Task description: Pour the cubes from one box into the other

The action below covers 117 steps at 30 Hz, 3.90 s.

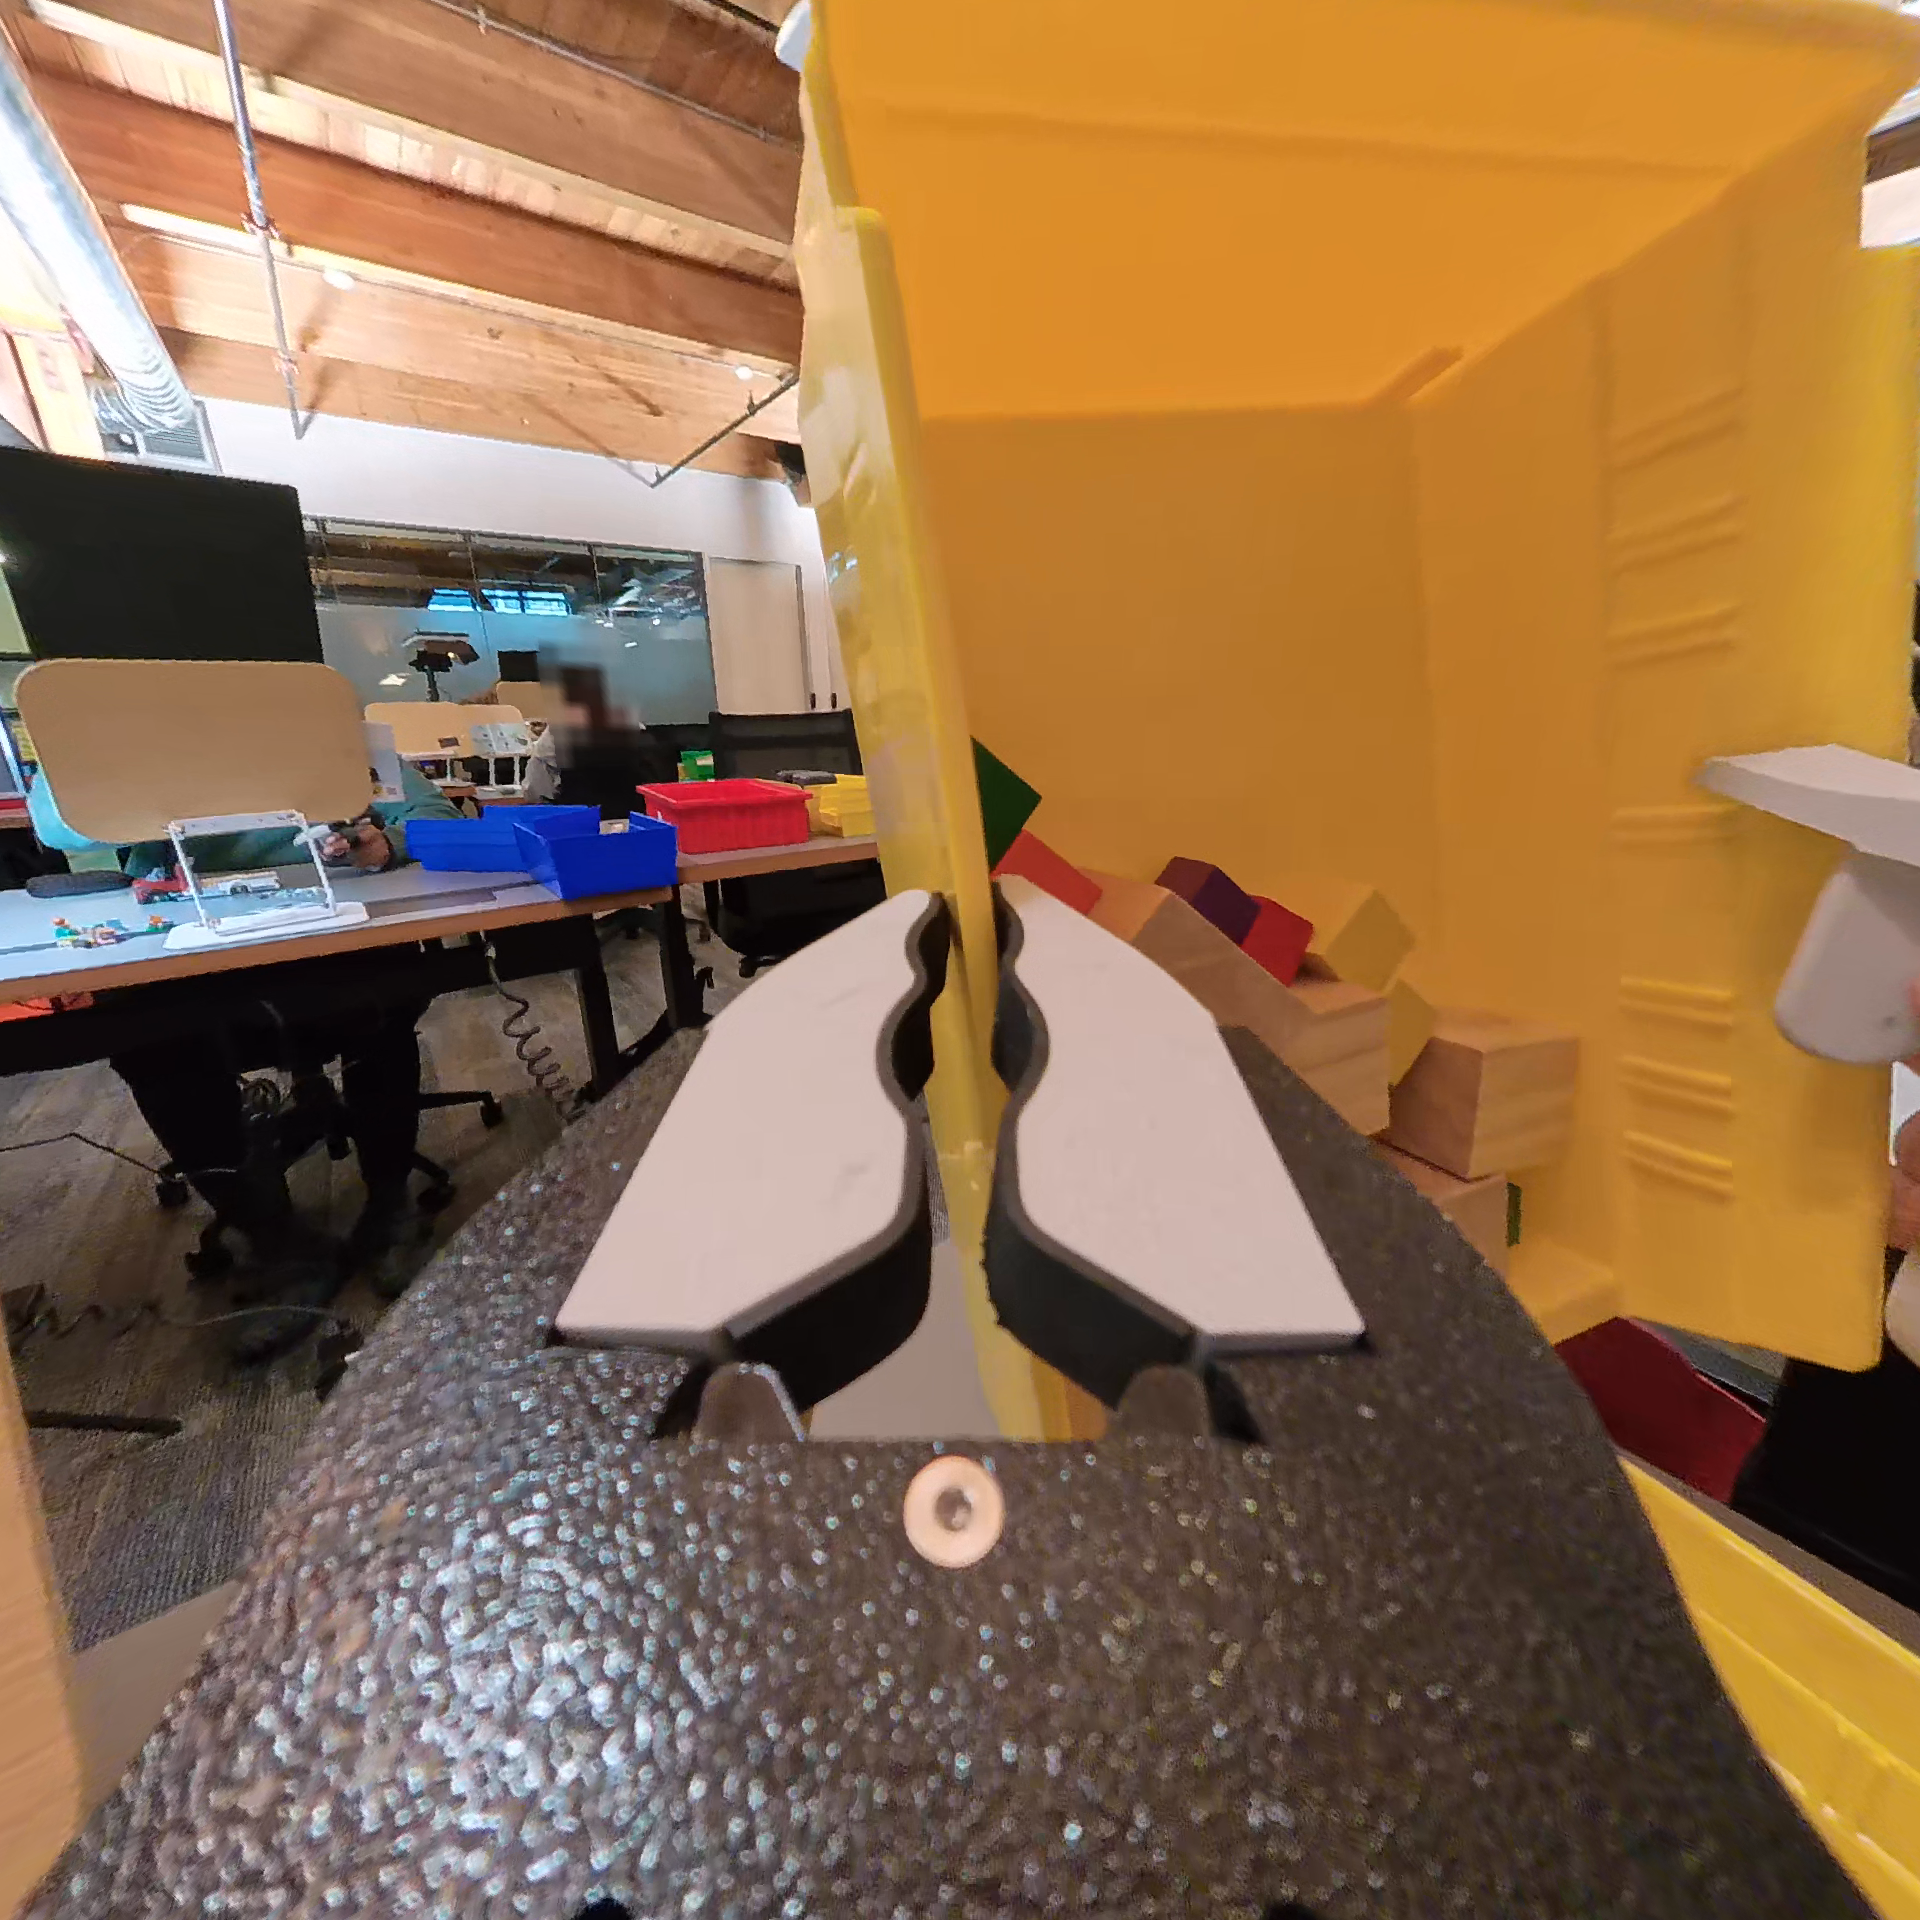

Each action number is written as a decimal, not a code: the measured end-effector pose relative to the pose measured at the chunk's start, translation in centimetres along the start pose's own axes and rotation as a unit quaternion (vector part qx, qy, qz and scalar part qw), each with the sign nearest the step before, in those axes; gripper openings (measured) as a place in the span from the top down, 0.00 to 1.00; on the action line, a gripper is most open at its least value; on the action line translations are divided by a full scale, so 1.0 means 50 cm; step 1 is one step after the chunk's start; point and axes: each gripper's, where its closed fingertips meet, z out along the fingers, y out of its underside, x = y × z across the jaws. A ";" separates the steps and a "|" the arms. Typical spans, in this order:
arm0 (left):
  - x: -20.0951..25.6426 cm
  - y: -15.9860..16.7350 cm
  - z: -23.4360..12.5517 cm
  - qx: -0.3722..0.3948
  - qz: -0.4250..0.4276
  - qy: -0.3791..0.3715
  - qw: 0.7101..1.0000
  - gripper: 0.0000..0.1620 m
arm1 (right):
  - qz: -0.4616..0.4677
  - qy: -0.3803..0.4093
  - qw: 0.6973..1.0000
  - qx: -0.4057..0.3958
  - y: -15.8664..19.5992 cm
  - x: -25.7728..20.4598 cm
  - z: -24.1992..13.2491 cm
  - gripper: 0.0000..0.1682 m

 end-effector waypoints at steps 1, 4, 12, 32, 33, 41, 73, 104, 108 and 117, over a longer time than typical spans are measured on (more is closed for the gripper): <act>-0.001 -0.005 0.000 0.004 0.002 0.001 1.000 0.97 | 0.007 -0.006 1.000 0.005 -0.001 -0.001 0.001 0.92; 0.001 -0.018 0.000 0.010 0.009 0.006 1.000 0.96 | 0.015 -0.008 1.000 0.017 -0.003 0.002 0.005 0.92; 0.003 -0.052 -0.002 0.030 0.009 -0.003 0.999 0.96 | -0.012 0.026 0.999 0.046 -0.021 -0.004 0.002 0.94; 0.030 -0.068 -0.017 0.075 0.020 0.019 0.997 0.96 | -0.062 0.082 0.988 0.116 -0.029 -0.006 -0.033 0.96; 0.030 -0.072 -0.016 0.076 0.021 0.017 0.997 0.96 | -0.064 0.082 0.987 0.120 -0.035 -0.007 -0.033 0.96; 0.032 -0.089 -0.021 0.106 0.017 0.003 0.994 0.97 | -0.105 0.094 0.980 0.140 -0.063 -0.018 -0.041 0.96; 0.037 0.017 -0.035 0.074 -0.005 0.020 0.997 0.95 | -0.059 0.099 0.984 0.139 0.015 0.006 -0.055 0.96; 0.052 -0.057 -0.080 0.109 0.004 0.037 0.993 0.94 | -0.052 0.082 0.978 0.183 -0.052 -0.034 -0.073 0.96; 0.046 -0.027 -0.076 0.088 -0.001 0.033 0.996 0.94 | -0.054 0.087 0.981 0.165 -0.026 -0.028 -0.072 0.96; 0.041 -0.013 -0.085 0.048 0.015 0.023 0.998 0.94 | -0.052 0.091 0.989 0.104 -0.009 -0.032 -0.064 0.96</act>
